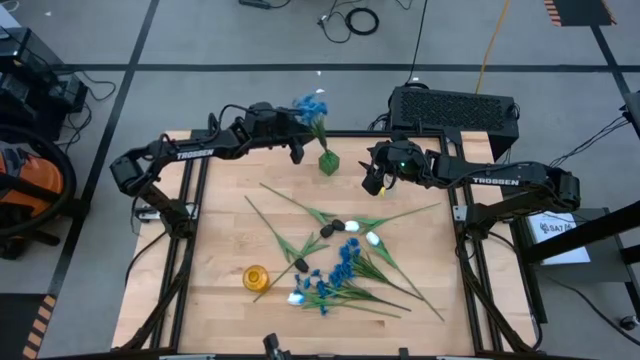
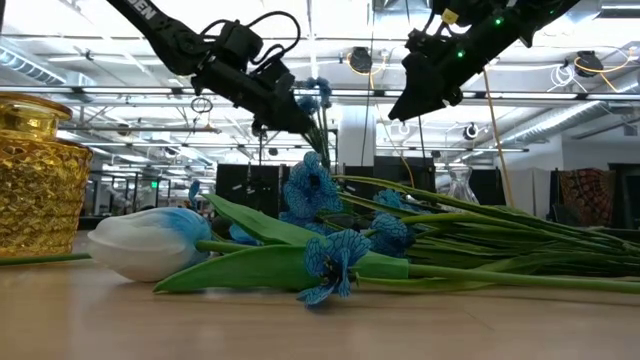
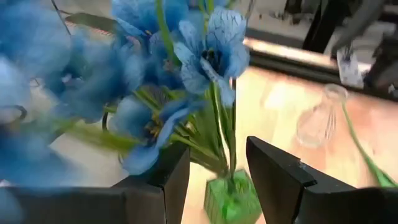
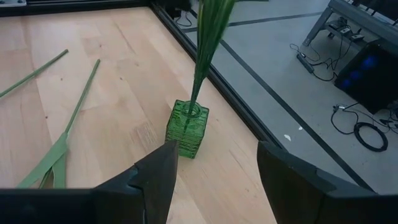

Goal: Sort flowers into vase by color
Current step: Put the top blue flowers into the green vase

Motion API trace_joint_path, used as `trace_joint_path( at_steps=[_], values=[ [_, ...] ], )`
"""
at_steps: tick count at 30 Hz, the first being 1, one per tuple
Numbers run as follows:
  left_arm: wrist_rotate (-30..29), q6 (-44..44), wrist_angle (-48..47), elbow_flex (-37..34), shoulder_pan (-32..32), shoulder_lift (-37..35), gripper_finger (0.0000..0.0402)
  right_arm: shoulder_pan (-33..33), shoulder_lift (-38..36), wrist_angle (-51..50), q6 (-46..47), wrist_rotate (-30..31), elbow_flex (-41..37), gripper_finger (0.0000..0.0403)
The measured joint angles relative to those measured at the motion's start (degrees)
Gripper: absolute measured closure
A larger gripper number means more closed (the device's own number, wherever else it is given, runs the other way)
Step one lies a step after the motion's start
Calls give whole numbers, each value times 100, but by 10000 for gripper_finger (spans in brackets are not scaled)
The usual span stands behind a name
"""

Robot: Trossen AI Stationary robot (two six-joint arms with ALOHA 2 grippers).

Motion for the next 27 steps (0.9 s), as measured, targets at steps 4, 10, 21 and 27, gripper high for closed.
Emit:
trace_joint_path(
  at_steps=[4,10,21,27],
  values=[
    [-26,-67,22,0,-43,4,238,0,2,1,2,0,0,190],
    [-45,254,-828,-2,72,-184,238,0,2,-39,4,-4,0,190],
    [-67,581,-2848,-2,263,-1135,238,7,-49,-862,590,-981,-1,190],
    [-21,679,-3666,-2,123,-1567,238,455,-297,-1103,1539,-2774,-2,190]
  ],
)
